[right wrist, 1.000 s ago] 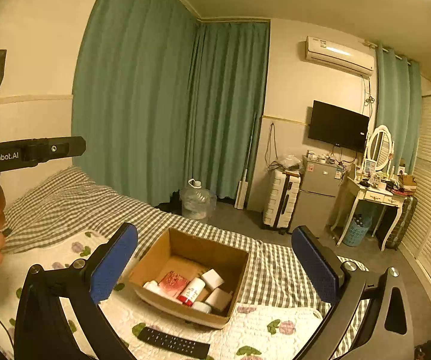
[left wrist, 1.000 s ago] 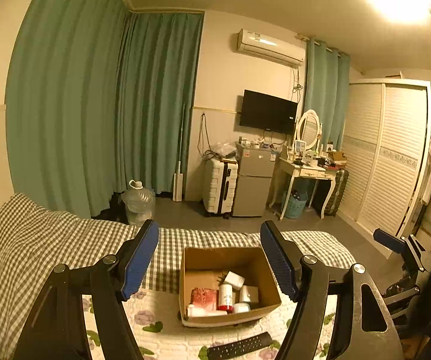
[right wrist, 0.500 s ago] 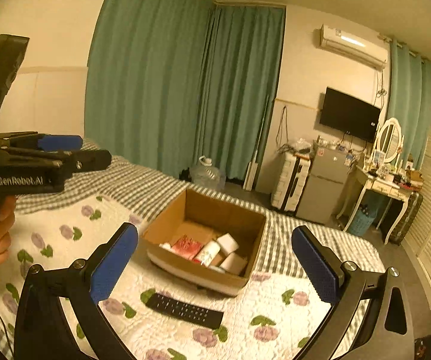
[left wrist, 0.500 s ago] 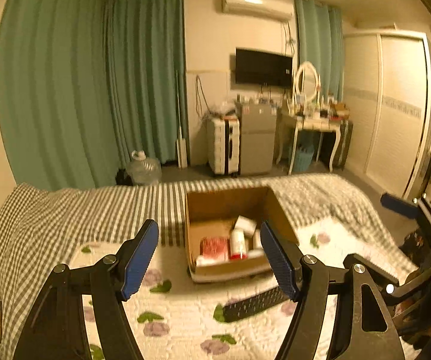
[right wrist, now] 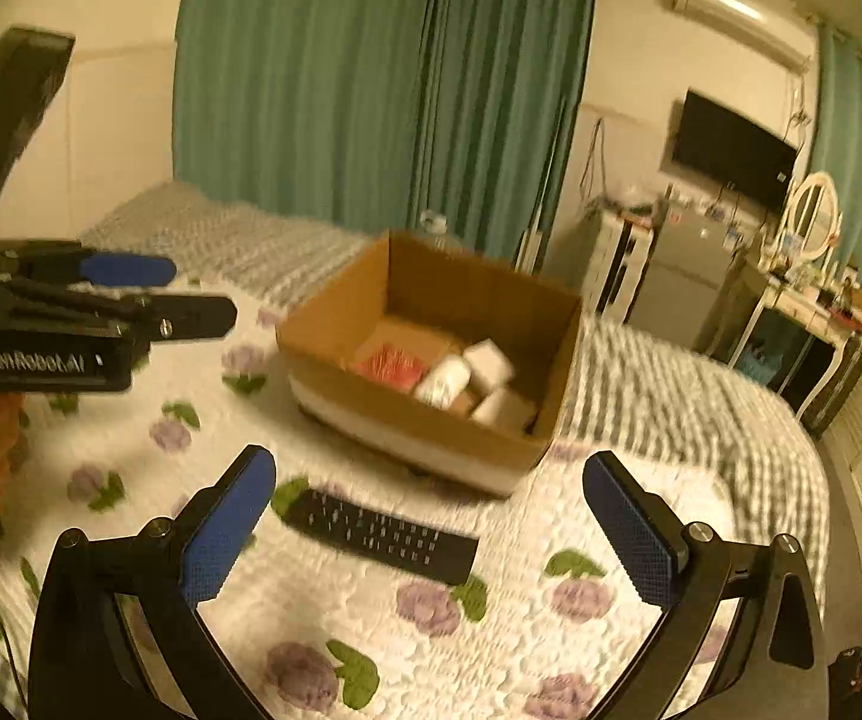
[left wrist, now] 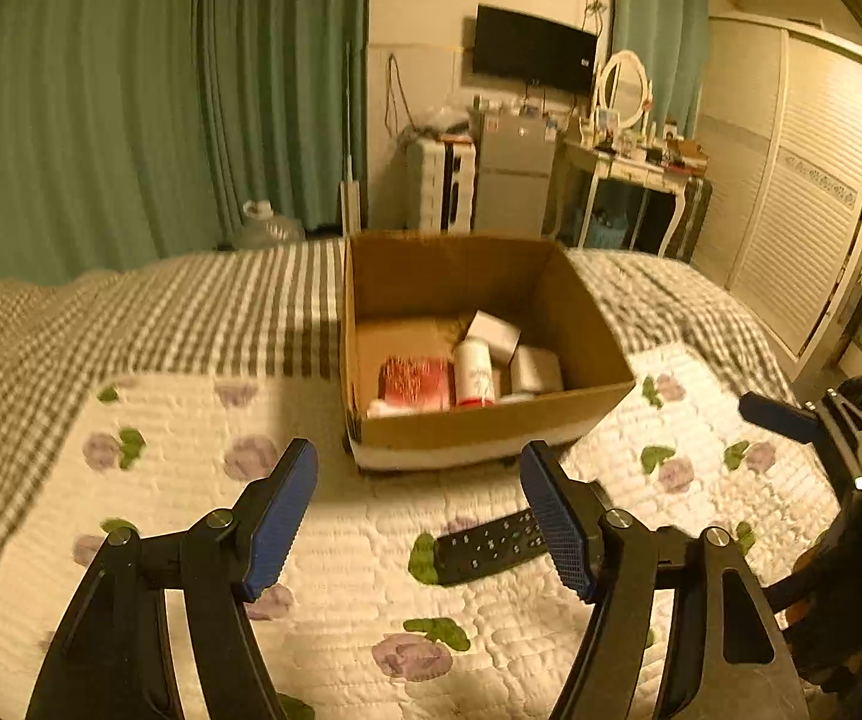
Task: Organize rigid objects
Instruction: 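Grasp the black TV remote by its end with the right tool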
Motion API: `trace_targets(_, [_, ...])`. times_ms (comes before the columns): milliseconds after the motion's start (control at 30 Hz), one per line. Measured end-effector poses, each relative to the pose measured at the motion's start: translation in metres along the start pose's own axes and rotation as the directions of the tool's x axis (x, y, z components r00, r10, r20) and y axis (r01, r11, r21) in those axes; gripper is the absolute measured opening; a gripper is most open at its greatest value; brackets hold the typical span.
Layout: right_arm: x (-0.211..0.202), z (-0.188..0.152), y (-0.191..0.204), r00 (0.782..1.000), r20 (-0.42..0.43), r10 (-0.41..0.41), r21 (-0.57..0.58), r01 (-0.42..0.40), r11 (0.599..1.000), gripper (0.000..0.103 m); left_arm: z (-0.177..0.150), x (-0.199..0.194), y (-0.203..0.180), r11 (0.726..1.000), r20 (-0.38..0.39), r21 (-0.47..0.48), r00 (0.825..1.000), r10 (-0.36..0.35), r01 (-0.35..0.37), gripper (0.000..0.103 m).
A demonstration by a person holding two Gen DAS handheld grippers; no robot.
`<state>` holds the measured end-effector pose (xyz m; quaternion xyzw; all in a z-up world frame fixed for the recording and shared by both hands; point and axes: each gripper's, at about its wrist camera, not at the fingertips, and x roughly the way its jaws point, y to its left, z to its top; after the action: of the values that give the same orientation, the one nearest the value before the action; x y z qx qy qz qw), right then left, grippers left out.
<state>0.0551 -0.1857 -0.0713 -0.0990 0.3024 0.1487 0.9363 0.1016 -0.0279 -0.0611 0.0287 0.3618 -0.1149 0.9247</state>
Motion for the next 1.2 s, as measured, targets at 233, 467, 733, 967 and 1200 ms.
trace_targets(233, [0.077, -0.033, 0.005, 0.974, -0.228, -0.002, -0.066, -0.013, 0.998, 0.103, -0.019, 0.038, 0.014, 1.0, -0.083, -0.02, 0.996, -0.009, 0.007, 0.071])
trace_targets(467, [0.128, -0.053, 0.019, 0.95, -0.31, -0.034, -0.183, -0.024, 0.983, 0.103, -0.042, 0.078, 0.024, 0.998, -0.191, -0.059, 0.981, -0.039, 0.028, 0.07])
trace_targets(733, [0.17, -0.064, 0.044, 0.933, -0.357, -0.046, -0.312, -0.073, 0.947, 0.103, -0.06, 0.109, 0.033, 0.996, -0.272, -0.088, 0.961, -0.051, 0.028, 0.064])
trace_targets(967, [0.184, -0.06, 0.037, 0.922, -0.388, 0.019, -0.22, -0.113, 0.969, 0.061, -0.064, 0.112, 0.039, 0.993, -0.288, -0.114, 0.955, -0.073, 0.042, 0.049])
trace_targets(1200, [0.167, -0.057, 0.022, 0.922, -0.384, 0.047, -0.089, -0.087, 0.992, 0.03, -0.055, 0.092, 0.031, 0.994, -0.248, -0.102, 0.966, -0.071, 0.047, 0.049])
